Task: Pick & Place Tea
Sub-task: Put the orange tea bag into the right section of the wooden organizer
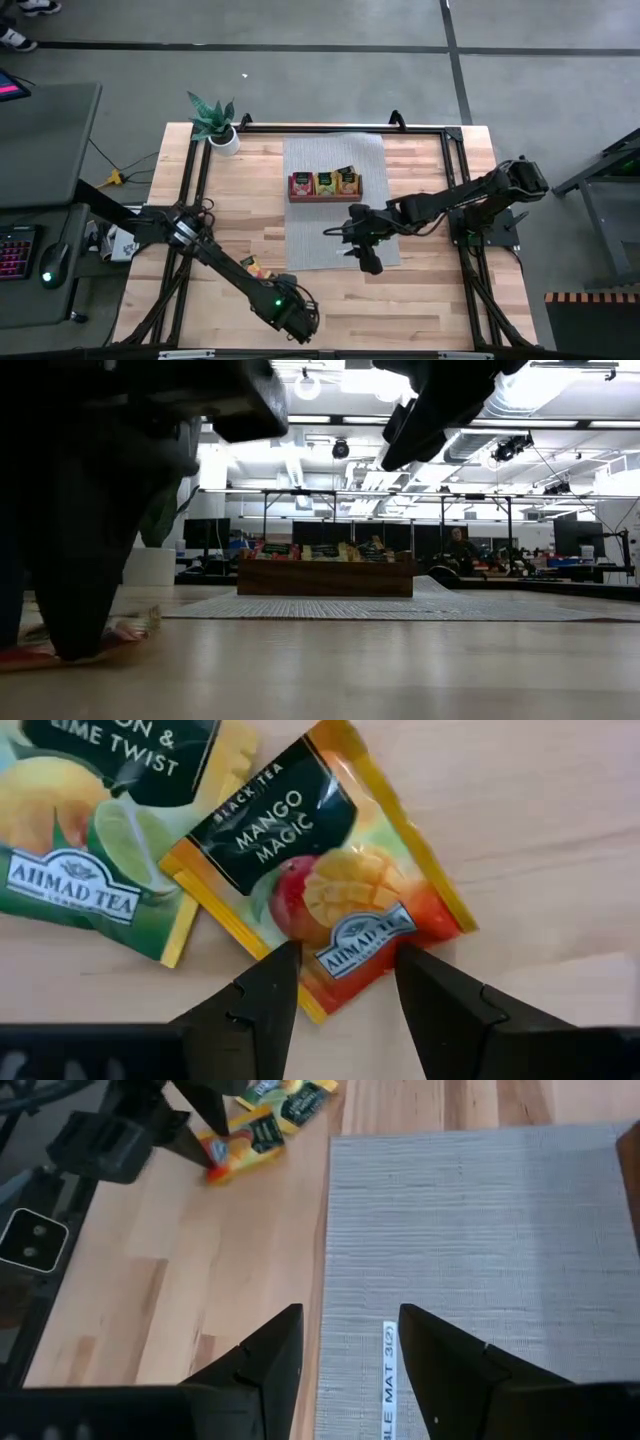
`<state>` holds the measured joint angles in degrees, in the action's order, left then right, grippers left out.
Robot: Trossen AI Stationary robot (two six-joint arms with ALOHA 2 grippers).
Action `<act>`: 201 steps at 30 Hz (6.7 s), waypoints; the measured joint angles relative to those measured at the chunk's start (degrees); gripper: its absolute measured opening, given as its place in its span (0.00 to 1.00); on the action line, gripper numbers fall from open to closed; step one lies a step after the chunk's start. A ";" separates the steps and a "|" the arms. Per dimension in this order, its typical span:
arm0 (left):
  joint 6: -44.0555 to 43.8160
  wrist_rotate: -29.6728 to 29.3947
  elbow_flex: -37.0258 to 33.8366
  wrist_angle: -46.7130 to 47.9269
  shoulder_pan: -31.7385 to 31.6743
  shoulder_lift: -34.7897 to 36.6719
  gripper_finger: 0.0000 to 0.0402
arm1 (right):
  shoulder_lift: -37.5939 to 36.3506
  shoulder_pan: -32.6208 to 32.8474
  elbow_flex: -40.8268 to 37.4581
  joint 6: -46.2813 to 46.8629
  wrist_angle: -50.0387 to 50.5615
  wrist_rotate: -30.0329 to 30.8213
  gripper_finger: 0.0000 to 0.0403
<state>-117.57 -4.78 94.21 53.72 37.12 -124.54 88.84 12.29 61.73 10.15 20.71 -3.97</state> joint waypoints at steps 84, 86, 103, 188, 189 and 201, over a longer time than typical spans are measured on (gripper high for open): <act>64.53 -16.16 -0.34 -3.28 -0.42 -1.41 0.41 | 28.85 5.51 0.96 47.03 -35.37 -9.41 0.03; 64.43 -15.11 -0.30 -3.18 -0.43 -1.39 0.41 | 28.83 5.59 0.96 46.83 -35.32 -9.68 0.01; 51.28 -13.74 -0.48 16.62 0.36 5.91 0.41 | 26.79 7.98 0.72 42.74 -32.34 -9.90 0.00; 107.05 26.35 -25.02 -46.00 -50.83 51.91 0.41 | -20.22 -32.31 0.83 -6.70 23.40 4.05 0.00; 105.68 26.22 -28.76 -47.98 -50.74 55.20 0.41 | -20.09 -32.50 0.83 -7.02 22.78 3.63 0.00; 94.89 15.78 -54.41 -60.08 -47.09 74.32 0.41 | -7.34 -34.32 0.76 -14.14 16.72 -4.97 0.00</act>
<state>-22.68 11.00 39.80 -6.36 -9.97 -50.22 81.50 -22.02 62.50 -3.99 37.43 -8.94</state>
